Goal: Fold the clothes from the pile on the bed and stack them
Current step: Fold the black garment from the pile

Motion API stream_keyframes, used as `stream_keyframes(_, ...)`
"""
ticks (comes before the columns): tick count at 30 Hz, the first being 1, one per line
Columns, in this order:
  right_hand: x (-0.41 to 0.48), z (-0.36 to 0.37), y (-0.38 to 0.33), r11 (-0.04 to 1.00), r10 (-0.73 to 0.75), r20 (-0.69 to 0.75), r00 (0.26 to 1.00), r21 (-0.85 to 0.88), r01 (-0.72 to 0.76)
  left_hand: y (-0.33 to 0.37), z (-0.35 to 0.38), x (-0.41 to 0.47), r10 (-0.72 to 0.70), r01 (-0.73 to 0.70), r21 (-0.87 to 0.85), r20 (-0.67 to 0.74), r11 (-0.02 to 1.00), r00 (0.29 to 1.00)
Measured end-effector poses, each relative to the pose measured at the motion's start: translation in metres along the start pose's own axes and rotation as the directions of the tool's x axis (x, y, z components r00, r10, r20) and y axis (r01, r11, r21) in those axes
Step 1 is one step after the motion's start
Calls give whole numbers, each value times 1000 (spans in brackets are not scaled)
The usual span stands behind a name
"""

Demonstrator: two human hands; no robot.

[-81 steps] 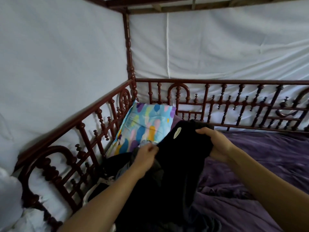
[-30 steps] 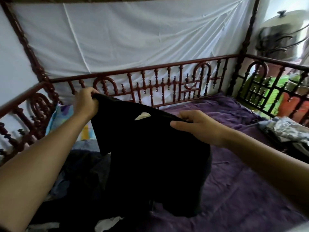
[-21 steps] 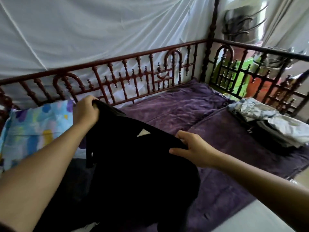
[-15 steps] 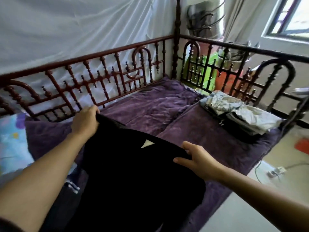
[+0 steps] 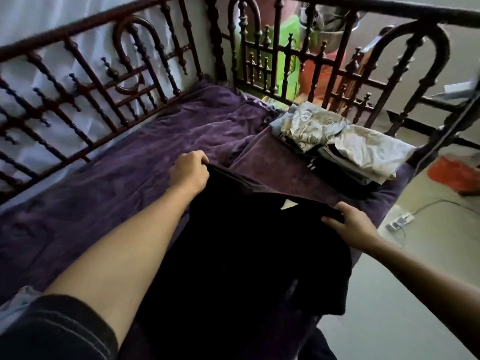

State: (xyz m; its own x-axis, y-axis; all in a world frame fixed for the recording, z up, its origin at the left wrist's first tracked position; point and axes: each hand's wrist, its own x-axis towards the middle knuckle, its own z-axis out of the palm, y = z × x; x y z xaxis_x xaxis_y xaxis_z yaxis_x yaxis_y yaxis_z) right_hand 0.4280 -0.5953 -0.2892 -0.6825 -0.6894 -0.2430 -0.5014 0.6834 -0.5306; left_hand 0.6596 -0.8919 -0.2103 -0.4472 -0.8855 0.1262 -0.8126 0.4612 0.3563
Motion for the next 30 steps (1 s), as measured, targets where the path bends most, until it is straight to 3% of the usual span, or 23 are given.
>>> stream_keyframes(9, 229, 46, 111, 974, 224, 128, 966, -64, -217, 91, 188, 127, -96, 116, -115, 165, 987, 982)
stream_keyframes(13, 280, 72, 134, 937, 338, 215, 916, -171, -306, 76, 234, 146, -161, 186, -166, 154, 968, 975)
stream_keyframes(16, 295, 78, 129, 884, 407, 258, 876, -352, -307, 31, 239, 116, -289, 320, -133, 207, 938, 935)
stream_keyframes(18, 303, 85, 112, 863, 338, 261, 904, -469, -187, -4, 234, 79, -421, 452, -82, 250, 888, 872)
stream_keyframes(21, 316, 108, 55, 892, 99, 336, 937, -448, 67, -55, 221, 16, -599, 621, 38, 314, 783, 737)
stream_keyframes(25, 331, 158, -41, 867, -218, 467, 857, -310, 390, -111, 213, -48, -751, 748, 189, 376, 636, 543)
stream_keyframes(27, 340, 193, -82, 828, -320, 489, 811, -272, 490, -137, 216, -67, -785, 772, 221, 362, 596, 502)
stream_keyframes(30, 354, 247, -123, 758, -446, 479, 756, -247, 603, -180, 232, -81, -813, 784, 242, 294, 571, 502)
